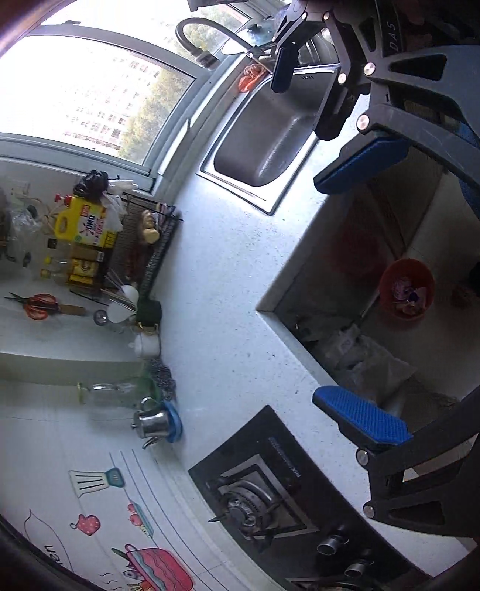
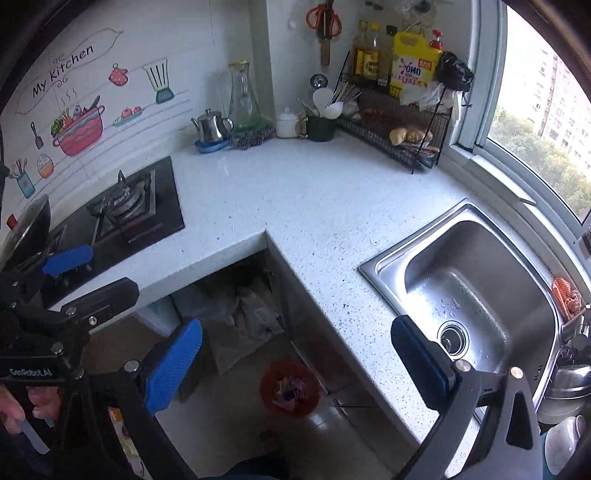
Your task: Collect trash
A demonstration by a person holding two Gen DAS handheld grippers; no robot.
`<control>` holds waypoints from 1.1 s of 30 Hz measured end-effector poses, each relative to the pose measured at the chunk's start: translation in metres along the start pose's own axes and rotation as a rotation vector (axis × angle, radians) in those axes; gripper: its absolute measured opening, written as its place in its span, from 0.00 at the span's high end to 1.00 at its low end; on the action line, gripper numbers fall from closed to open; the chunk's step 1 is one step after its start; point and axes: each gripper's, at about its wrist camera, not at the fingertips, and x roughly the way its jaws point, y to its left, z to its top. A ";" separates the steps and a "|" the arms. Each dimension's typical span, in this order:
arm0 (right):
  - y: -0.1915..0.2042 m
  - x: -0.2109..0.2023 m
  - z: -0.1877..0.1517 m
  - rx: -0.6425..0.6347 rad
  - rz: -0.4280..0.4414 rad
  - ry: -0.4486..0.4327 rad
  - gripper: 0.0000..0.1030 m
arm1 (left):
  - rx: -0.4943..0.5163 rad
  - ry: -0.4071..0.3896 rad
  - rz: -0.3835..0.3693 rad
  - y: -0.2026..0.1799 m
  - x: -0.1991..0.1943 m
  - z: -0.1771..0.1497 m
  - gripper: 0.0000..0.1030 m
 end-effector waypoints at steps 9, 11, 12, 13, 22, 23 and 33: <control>0.000 -0.079 -0.008 -0.054 -0.076 -0.162 0.01 | 0.037 -0.134 -0.032 -0.033 -0.078 -0.005 0.00; 0.003 -0.094 -0.015 -0.061 -0.089 -0.186 0.01 | 0.047 -0.161 -0.033 -0.042 -0.098 -0.011 0.00; 0.006 -0.104 -0.020 -0.066 -0.097 -0.200 0.01 | 0.052 -0.174 -0.033 -0.047 -0.109 -0.015 0.00; 0.009 -0.117 -0.027 -0.074 -0.109 -0.222 0.01 | 0.057 -0.187 -0.040 -0.051 -0.118 -0.020 0.00; 0.028 -0.181 -0.074 -0.087 -0.149 -0.277 0.01 | 0.063 -0.213 -0.012 -0.083 -0.192 -0.065 0.00; 0.028 -0.187 -0.078 -0.087 -0.153 -0.284 0.01 | 0.059 -0.214 -0.010 -0.084 -0.198 -0.070 0.00; 0.027 -0.212 -0.094 -0.075 -0.155 -0.323 0.01 | 0.068 -0.201 0.004 -0.094 -0.220 -0.096 0.00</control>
